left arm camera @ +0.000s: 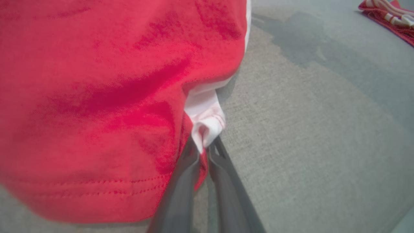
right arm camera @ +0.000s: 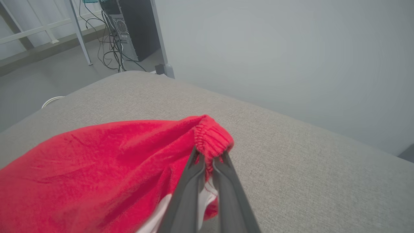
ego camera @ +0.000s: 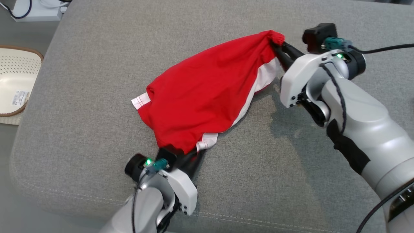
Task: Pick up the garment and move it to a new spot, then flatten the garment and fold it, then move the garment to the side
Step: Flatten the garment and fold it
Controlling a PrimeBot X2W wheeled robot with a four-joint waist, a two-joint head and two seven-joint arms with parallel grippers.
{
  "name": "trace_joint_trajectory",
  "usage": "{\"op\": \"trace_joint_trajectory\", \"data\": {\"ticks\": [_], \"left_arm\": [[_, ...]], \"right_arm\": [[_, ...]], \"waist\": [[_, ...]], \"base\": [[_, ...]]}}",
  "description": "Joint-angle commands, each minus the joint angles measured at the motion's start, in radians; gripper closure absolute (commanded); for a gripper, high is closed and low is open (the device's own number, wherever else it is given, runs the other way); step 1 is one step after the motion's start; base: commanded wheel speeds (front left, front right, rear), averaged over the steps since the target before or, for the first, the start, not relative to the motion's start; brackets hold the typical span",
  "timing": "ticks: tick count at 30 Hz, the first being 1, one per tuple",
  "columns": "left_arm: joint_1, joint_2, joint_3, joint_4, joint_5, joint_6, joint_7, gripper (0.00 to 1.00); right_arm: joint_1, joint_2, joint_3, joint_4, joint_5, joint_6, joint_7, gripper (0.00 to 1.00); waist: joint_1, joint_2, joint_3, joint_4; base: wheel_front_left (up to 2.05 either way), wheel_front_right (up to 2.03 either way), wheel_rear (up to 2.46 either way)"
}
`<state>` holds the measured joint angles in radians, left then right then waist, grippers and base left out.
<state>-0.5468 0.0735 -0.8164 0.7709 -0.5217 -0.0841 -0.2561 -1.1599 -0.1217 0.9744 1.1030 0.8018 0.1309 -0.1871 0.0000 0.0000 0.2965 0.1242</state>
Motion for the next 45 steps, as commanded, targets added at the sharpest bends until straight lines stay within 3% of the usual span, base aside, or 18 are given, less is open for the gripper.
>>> {"op": "trace_joint_trajectory", "data": {"ticks": [1, 12, 17, 22, 23, 24, 25, 26, 27, 28, 32, 35, 38, 45], "left_arm": [[-0.029, 0.018, 0.047, -0.037, -0.002, 0.006, -0.005, 1.0], [0.02, 0.128, 0.359, -0.39, 0.04, -0.007, -0.006, 1.0], [0.008, 0.184, 0.426, -0.346, 0.057, -0.014, -0.006, 1.0], [-0.01, 0.208, 0.39, -0.217, 0.072, -0.036, -0.006, 1.0], [-0.014, 0.207, 0.378, -0.196, 0.073, -0.04, -0.006, 1.0], [-0.017, 0.203, 0.368, -0.184, 0.07, -0.042, -0.006, 1.0], [-0.018, 0.199, 0.356, -0.171, 0.065, -0.044, -0.006, 0.93], [-0.019, 0.195, 0.344, -0.161, 0.061, -0.045, -0.006, 0.58], [-0.016, 0.19, 0.327, -0.157, 0.05, -0.046, -0.006, 0.1], [-0.012, 0.19, 0.306, -0.152, 0.038, -0.046, -0.006, 0.0], [0.012, 0.202, 0.311, -0.135, 0.021, -0.046, -0.006, 0.0], [0.043, 0.197, 0.356, -0.125, 0.043, -0.019, -0.006, 0.0], [0.075, 0.178, 0.392, -0.137, 0.061, 0.007, -0.006, 0.0], [0.128, 0.129, 0.424, -0.175, 0.09, 0.012, -0.006, 0.0]], "right_arm": [[0.023, -0.002, -0.009, -0.018, 0.013, 0.0, -0.016, 1.0], [0.139, -0.133, -0.025, -0.136, 0.157, 0.0, 0.041, 1.0], [0.197, -0.2, -0.018, -0.238, 0.238, 0.0, 0.112, 1.0], [0.25, -0.214, 0.002, -0.299, 0.269, 0.0, 0.139, 1.0], [0.258, -0.207, 0.005, -0.304, 0.271, 0.0, 0.138, 0.92], [0.265, -0.199, 0.005, -0.309, 0.276, 0.0, 0.133, 0.51], [0.27, -0.191, 0.003, -0.312, 0.279, 0.0, 0.124, 0.0], [0.276, -0.185, 0.005, -0.317, 0.283, 0.0, 0.117, 0.0], [0.279, -0.182, 0.004, -0.316, 0.285, 0.0, 0.111, 0.0], [0.28, -0.182, 0.004, -0.316, 0.283, 0.0, 0.099, 0.0], [0.276, -0.22, -0.025, -0.299, 0.265, 0.0, 0.005, 0.0], [0.289, -0.262, -0.053, -0.28, 0.249, 0.0, -0.042, 0.0], [0.326, -0.296, -0.063, -0.282, 0.227, 0.0, -0.062, 0.0], [0.424, -0.325, -0.052, -0.323, 0.199, 0.0, -0.071, 0.0]], "waist": [[0.0, 0.0, -0.008, 0.001], [0.0, 0.0, -0.077, 0.006], [0.0, 0.0, -0.088, -0.015], [0.0, 0.0, -0.057, -0.052], [0.0, 0.0, -0.049, -0.059], [0.0, 0.0, -0.04, -0.064], [0.0, 0.0, -0.033, -0.069], [0.0, 0.0, -0.03, -0.071], [0.0, 0.0, -0.028, -0.074], [0.0, 0.0, -0.028, -0.076], [0.0, 0.0, -0.051, -0.075], [0.0, 0.0, -0.078, -0.065], [0.0, 0.0, -0.104, -0.05], [0.0, 0.0, -0.113, -0.017]], "base": [[0.0, 0.0, 0.0], [0.0, 0.0, 0.0], [0.0, 0.0, 0.0], [0.0, 0.0, 0.0], [0.0, 0.0, 0.0], [0.0, 0.0, 0.0], [0.0, 0.0, 0.0], [0.0, 0.0, 0.0], [0.0, 0.0, 0.0], [0.0, 0.0, 0.0], [0.0, 0.0, 0.0], [0.0, 0.0, 0.0], [0.0, 0.0, 0.0], [0.0, 0.0, 0.0]]}}
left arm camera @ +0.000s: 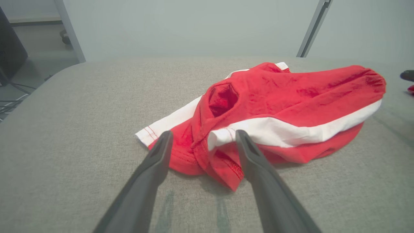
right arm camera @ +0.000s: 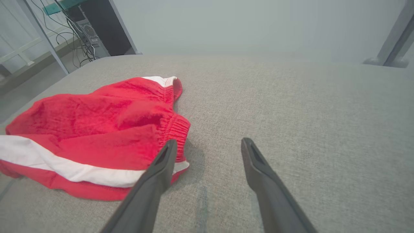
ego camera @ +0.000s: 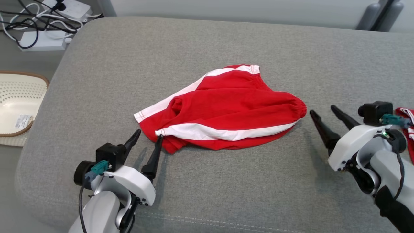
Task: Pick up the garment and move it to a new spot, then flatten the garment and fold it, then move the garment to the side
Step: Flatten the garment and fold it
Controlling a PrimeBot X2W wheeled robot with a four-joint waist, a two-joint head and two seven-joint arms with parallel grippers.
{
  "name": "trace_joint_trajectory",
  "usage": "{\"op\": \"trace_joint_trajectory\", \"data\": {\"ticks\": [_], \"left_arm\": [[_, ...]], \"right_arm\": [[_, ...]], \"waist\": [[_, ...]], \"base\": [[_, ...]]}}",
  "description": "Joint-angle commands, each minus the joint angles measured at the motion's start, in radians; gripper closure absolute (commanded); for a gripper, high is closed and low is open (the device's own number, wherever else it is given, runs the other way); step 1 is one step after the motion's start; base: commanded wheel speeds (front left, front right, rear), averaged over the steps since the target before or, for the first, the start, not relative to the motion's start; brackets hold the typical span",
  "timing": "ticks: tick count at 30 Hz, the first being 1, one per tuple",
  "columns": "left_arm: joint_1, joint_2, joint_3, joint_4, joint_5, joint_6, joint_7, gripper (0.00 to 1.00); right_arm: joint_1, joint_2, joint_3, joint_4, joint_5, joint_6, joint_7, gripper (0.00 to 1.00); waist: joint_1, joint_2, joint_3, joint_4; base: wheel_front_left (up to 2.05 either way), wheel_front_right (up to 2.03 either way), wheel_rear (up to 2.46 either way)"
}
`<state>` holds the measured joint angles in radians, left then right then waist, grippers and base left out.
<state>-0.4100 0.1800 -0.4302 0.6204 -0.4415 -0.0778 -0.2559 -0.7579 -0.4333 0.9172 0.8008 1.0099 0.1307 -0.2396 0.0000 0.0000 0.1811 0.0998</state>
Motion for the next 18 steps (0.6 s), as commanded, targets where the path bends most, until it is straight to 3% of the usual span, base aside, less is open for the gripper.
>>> {"op": "trace_joint_trajectory", "data": {"ticks": [1, 13, 18], "left_arm": [[-0.005, 0.015, 0.04, -0.03, 0.015, 0.003, -0.006, 0.0], [-0.007, -0.038, 0.069, -0.055, 0.055, -0.029, -0.006, 0.0], [-0.013, -0.047, 0.087, -0.056, 0.071, -0.04, -0.006, 0.0]], "right_arm": [[0.033, -0.015, 0.009, -0.029, -0.012, 0.0, -0.019, 0.0], [0.011, -0.019, 0.094, -0.037, -0.082, 0.0, 0.017, 0.0], [-0.023, -0.051, 0.155, -0.055, -0.127, 0.0, 0.025, 0.0]], "waist": [[0.0, 0.0, 0.007, 0.012], [0.0, 0.0, 0.064, 0.056], [0.0, 0.0, 0.076, 0.071]], "base": [[0.0, 0.0, 0.0], [0.0, 0.0, 0.0], [0.0, 0.0, 0.0]]}}
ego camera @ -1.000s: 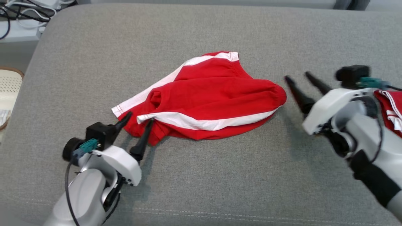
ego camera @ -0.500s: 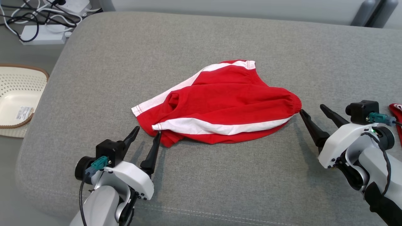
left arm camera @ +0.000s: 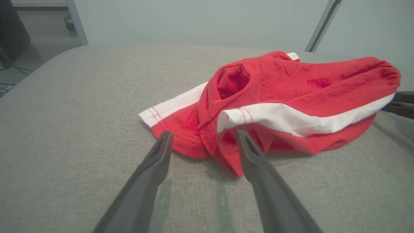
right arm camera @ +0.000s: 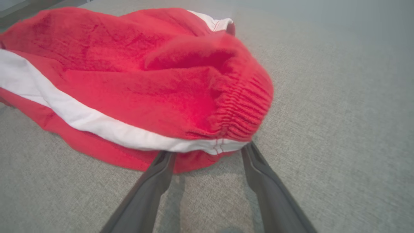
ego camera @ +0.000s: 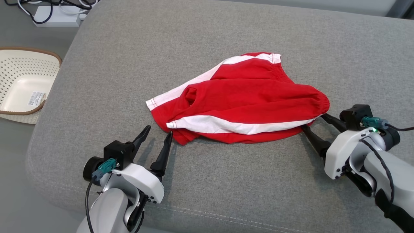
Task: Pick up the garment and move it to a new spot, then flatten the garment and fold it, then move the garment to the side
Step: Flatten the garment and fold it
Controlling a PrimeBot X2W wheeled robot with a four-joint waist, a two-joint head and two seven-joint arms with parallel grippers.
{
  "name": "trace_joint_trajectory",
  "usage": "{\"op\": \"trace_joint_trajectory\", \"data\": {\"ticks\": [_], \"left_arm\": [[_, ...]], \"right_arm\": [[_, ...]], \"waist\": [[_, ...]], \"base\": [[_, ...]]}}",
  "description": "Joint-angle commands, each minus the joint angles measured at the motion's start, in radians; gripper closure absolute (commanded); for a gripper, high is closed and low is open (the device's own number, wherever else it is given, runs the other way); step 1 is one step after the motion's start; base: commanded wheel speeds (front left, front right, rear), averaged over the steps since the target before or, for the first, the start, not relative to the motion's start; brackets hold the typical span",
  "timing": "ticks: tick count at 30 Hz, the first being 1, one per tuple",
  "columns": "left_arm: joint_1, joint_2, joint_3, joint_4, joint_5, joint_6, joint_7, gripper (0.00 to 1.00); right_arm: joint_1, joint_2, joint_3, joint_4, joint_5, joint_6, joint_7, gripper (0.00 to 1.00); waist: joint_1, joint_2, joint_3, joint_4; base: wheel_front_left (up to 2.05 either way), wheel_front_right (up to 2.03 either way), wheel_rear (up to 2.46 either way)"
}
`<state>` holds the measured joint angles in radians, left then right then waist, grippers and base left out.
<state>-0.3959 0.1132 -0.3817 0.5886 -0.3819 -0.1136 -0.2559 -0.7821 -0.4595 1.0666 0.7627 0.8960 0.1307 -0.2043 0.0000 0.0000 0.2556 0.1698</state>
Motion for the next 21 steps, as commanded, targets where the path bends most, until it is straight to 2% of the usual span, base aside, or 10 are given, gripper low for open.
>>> {"op": "trace_joint_trajectory", "data": {"ticks": [1, 8, 9, 10, 11, 14, 21], "left_arm": [[-0.026, 0.019, 0.043, -0.024, 0.014, -0.005, -0.006, 0.0], [-0.015, 0.011, 0.062, -0.025, 0.032, -0.011, -0.006, 0.0], [-0.015, 0.01, 0.062, -0.026, 0.035, -0.012, -0.006, 0.0], [-0.015, 0.009, 0.064, -0.026, 0.037, -0.013, -0.006, 0.0], [-0.015, 0.009, 0.065, -0.026, 0.039, -0.013, -0.006, 0.0], [-0.016, 0.008, 0.069, -0.025, 0.045, -0.014, -0.006, 0.0], [-0.008, 0.01, 0.079, -0.012, 0.052, -0.016, -0.006, 0.0]], "right_arm": [[-0.002, -0.031, 0.011, -0.025, -0.014, 0.0, -0.013, 0.0], [-0.01, -0.089, 0.065, -0.108, -0.014, 0.0, -0.025, 0.02], [-0.009, -0.097, 0.072, -0.123, -0.008, 0.0, -0.026, 0.13], [-0.01, -0.106, 0.082, -0.139, -0.005, 0.0, -0.026, 0.51], [-0.013, -0.114, 0.09, -0.158, -0.002, 0.0, -0.029, 0.6], [-0.019, -0.138, 0.106, -0.201, 0.01, 0.0, -0.035, 1.0], [-0.008, -0.19, 0.113, -0.273, 0.049, 0.0, -0.047, 1.0]], "waist": [[0.0, 0.0, 0.002, 0.002], [0.0, 0.0, 0.001, -0.009], [0.0, 0.0, 0.001, -0.012], [0.0, 0.0, 0.001, -0.015], [0.0, 0.0, 0.001, -0.017], [0.0, 0.0, -0.001, -0.027], [0.0, 0.0, -0.012, -0.045]], "base": [[0.0, 0.0, 0.0], [0.0, 0.0, 0.0], [0.0, 0.0, 0.0], [0.0, 0.0, 0.0], [0.0, 0.0, 0.0], [0.0, 0.0, 0.0], [0.0, 0.0, 0.0]]}}
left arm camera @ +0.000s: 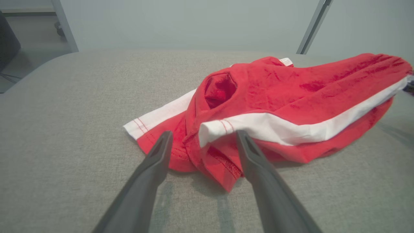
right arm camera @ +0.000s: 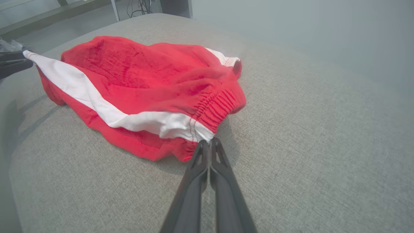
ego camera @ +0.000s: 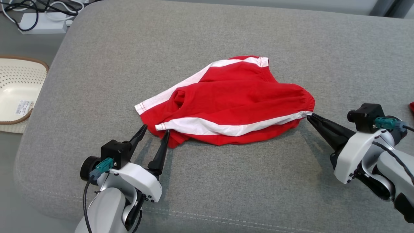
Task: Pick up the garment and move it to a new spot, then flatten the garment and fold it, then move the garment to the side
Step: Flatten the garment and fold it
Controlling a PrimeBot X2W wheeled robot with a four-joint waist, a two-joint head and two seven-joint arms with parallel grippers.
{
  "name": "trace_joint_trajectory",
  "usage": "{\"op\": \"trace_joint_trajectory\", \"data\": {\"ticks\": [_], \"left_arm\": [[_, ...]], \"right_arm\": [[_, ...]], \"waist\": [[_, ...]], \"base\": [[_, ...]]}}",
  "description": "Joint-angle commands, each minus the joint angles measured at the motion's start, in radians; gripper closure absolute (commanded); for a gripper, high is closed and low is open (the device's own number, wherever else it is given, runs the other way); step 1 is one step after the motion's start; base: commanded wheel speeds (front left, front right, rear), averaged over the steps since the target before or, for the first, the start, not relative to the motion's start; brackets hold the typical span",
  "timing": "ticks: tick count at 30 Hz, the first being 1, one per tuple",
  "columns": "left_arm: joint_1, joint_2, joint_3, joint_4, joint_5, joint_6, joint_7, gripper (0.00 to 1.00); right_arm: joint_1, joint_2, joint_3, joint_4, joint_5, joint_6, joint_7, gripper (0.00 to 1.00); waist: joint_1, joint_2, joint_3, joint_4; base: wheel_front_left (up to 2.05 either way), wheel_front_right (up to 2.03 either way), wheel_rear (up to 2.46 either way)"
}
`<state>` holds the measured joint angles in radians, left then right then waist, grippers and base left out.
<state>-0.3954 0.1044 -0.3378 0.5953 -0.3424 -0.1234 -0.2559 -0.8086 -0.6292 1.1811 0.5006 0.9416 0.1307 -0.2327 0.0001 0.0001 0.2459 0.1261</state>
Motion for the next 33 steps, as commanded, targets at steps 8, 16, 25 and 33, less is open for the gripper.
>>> {"op": "trace_joint_trajectory", "data": {"ticks": [8, 16, 25, 33], "left_arm": [[0.007, 0.021, 0.05, -0.001, 0.013, -0.007, -0.006, 0.0], [0.017, 0.016, 0.031, 0.008, -0.012, -0.007, -0.006, 0.0], [0.055, -0.008, -0.022, 0.044, -0.214, -0.007, 0.011, 0.0], [0.084, 0.015, -0.08, -0.013, -0.402, -0.007, 0.027, 0.0]], "right_arm": [[0.051, -0.077, -0.016, -0.099, 0.048, 0.0, -0.026, 1.0], [0.117, -0.07, -0.025, -0.097, 0.073, 0.0, -0.027, 1.0], [0.145, -0.022, -0.02, -0.067, 0.076, 0.0, -0.028, 1.0], [0.137, -0.008, -0.027, -0.054, 0.066, 0.0, -0.029, 1.0]], "waist": [[-0.0001, -0.0001, -0.027, -0.024], [-0.0001, -0.0001, -0.051, -0.026], [-0.0001, -0.0001, -0.057, -0.024], [-0.0001, -0.0001, -0.041, -0.022]], "base": [[0.0, 0.0, 0.0], [0.0, 0.0, 0.0], [0.0, 0.0, 0.0], [0.0, 0.0, 0.0]]}}
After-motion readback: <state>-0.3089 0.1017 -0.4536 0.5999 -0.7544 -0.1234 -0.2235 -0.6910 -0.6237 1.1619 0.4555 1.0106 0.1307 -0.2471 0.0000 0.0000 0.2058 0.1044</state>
